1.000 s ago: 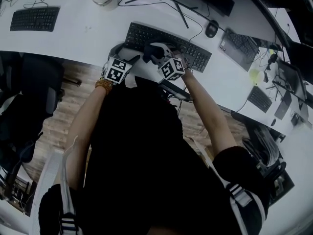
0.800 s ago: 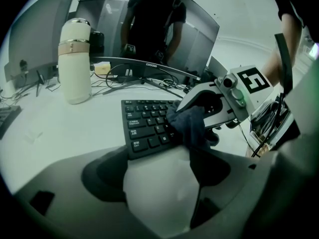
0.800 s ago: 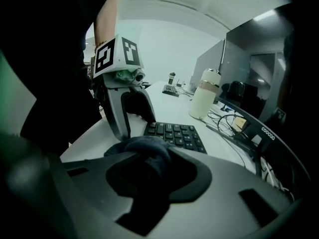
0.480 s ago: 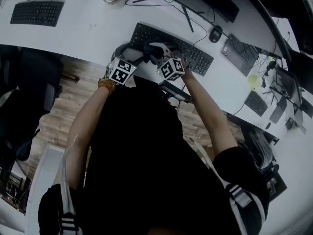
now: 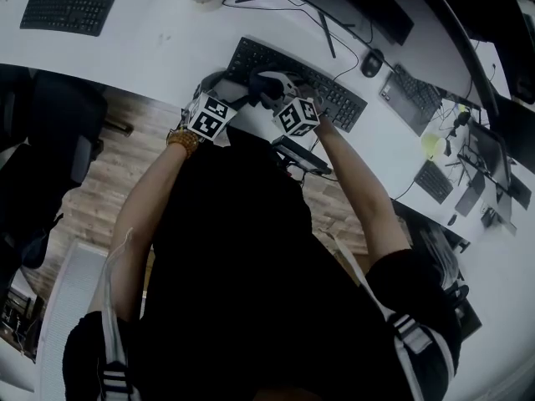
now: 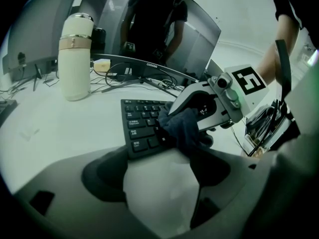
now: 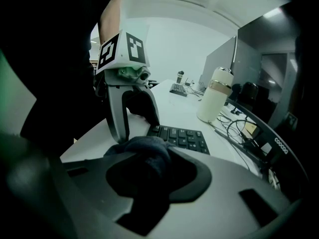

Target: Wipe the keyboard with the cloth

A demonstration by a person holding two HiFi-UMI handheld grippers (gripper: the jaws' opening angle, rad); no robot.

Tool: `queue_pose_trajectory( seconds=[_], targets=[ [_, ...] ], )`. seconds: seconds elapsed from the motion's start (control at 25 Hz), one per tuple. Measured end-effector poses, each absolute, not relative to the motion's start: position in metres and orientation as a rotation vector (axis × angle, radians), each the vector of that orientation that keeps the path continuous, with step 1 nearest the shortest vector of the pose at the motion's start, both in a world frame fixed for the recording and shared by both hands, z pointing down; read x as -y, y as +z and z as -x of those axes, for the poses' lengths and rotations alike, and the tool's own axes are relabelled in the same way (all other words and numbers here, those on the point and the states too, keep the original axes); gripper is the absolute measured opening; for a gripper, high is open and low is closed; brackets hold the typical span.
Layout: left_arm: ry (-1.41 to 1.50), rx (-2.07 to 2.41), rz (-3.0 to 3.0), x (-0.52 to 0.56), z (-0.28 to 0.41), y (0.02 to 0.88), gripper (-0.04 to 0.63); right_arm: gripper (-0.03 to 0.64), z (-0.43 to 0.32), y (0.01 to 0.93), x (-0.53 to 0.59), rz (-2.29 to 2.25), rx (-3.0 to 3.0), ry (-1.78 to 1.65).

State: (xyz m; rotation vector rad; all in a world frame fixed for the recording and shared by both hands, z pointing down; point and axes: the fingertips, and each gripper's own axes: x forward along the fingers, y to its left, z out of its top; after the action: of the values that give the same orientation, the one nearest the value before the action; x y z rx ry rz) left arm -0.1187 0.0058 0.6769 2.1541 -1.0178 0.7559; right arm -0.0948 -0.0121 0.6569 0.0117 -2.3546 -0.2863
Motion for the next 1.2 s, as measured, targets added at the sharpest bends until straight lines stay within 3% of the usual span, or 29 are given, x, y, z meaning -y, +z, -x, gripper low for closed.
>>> queue_pose_trajectory(
  seconds=[1.2],
  targets=[
    [0.749, 0.902, -2.174, -0.008, 0.123, 0.678, 0.379, 0.094, 0.146, 0.657, 0.010, 0.191, 2.371, -0.376]
  ],
)
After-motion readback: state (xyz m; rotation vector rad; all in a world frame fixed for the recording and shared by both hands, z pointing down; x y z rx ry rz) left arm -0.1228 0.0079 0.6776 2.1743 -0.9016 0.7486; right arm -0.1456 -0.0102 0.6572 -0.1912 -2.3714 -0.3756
